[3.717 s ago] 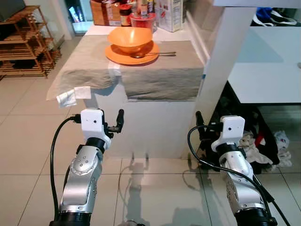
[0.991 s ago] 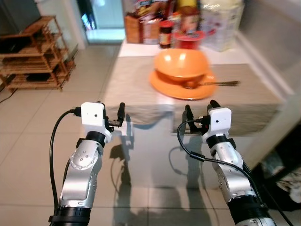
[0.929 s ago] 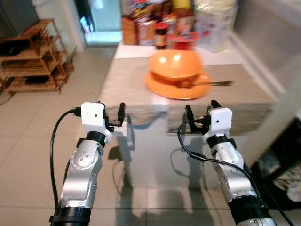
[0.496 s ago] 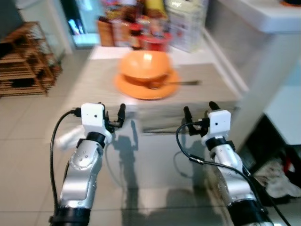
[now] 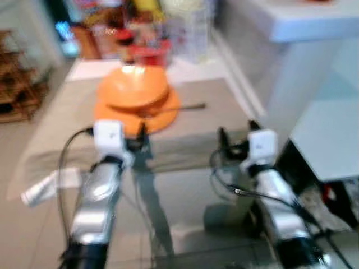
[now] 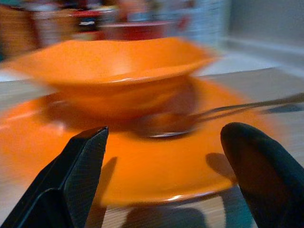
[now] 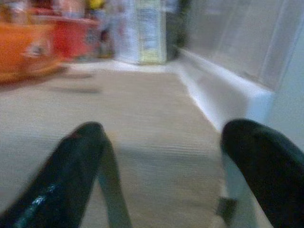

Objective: Setting the table

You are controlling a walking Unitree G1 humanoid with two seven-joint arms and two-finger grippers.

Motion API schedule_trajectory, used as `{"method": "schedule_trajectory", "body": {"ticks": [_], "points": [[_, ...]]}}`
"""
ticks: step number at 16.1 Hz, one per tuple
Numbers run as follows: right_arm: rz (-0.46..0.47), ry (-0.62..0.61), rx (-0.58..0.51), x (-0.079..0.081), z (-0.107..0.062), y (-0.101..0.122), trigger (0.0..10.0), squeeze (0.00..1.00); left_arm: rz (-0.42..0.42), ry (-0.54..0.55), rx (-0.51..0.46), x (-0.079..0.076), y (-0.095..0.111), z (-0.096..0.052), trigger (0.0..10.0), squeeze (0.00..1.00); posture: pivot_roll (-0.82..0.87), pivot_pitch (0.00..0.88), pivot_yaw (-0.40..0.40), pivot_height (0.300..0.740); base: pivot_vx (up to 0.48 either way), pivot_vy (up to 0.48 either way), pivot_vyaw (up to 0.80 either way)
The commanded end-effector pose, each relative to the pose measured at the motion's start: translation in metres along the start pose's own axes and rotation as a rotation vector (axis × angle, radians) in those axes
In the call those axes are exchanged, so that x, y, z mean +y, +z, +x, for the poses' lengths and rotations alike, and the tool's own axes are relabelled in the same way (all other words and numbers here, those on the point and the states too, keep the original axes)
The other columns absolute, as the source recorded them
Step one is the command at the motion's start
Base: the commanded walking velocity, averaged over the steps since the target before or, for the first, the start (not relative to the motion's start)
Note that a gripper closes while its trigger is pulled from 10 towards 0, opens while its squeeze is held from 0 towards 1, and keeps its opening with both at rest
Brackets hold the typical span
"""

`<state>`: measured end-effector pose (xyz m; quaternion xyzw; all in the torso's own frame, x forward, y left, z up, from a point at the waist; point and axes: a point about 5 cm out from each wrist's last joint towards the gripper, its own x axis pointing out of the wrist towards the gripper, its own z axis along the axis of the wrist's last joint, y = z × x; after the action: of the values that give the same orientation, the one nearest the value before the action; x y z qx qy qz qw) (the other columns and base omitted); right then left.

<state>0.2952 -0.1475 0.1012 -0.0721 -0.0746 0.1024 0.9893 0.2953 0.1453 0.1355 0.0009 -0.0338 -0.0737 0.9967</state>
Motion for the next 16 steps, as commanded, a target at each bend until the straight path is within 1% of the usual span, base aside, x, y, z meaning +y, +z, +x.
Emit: {"method": "schedule_trajectory", "body": {"ticks": [1,2,3,4,8,10,11,13,14,15,16], "points": [[0.023,-0.02,-0.001,0.002,0.002,0.002,10.0,0.0,0.02,0.019,0.009,0.012,0.003,-0.002,10.0,0.0,-0.09,0.0,0.058,0.731,0.0,0.0,0.0],[0.024,-0.018,0.002,0.004,0.001,0.002,10.0,0.0,0.025,0.012,0.003,0.017,0.01,0.001,10.0,0.0,-0.09,0.0,0.068,0.731,0.0,0.0,0.0],[0.024,-0.018,0.002,0.004,0.001,0.002,10.0,0.0,0.025,0.012,0.003,0.017,0.01,0.001,10.0,0.0,-0.09,0.0,0.068,0.731,0.0,0.0,0.0],[0.033,-0.008,-0.003,0.008,0.002,0.004,10.0,0.0,0.008,0.031,0.006,0.024,0.013,0.004,10.0,0.0,-0.09,0.0,0.071,0.731,0.0,0.0,0.0],[0.041,0.024,0.004,0.012,0.0,0.002,10.0,0.0,0.019,0.025,-0.011,0.024,0.022,0.008,10.0,0.0,-0.08,0.0,0.07,0.731,0.0,0.0,0.0],[0.059,0.056,0.008,0.015,0.003,0.005,10.0,0.0,0.013,0.043,-0.001,0.025,0.019,0.007,10.0,0.0,-0.08,0.0,0.067,0.731,0.0,0.0,0.0],[0.068,0.068,0.016,0.014,0.009,0.008,10.0,0.0,0.01,0.04,0.004,0.022,0.018,0.005,10.0,0.0,-0.07,0.0,0.061,0.731,0.0,0.0,0.0],[0.042,0.072,0.028,0.006,0.026,0.017,10.0,0.0,-0.005,0.022,0.011,0.015,0.016,0.001,10.0,0.0,-0.06,0.0,0.054,0.731,0.0,0.0,0.0],[0.049,0.071,0.042,0.001,0.035,0.021,10.0,0.0,-0.01,0.019,0.014,0.013,0.016,-0.001,10.0,0.0,-0.06,0.0,0.053,0.731,0.0,0.0,0.0],[0.053,0.071,0.046,-0.001,0.04,0.023,10.0,0.0,-0.011,0.019,0.016,0.013,0.016,-0.002,10.0,0.0,-0.06,0.0,0.053,0.731,0.0,0.0,0.0],[0.046,0.079,0.057,-0.004,0.048,0.028,10.0,0.0,-0.016,0.027,0.018,0.013,0.017,-0.003,10.0,0.0,-0.05,0.0,0.052,0.731,0.0,0.0,0.0]]}}
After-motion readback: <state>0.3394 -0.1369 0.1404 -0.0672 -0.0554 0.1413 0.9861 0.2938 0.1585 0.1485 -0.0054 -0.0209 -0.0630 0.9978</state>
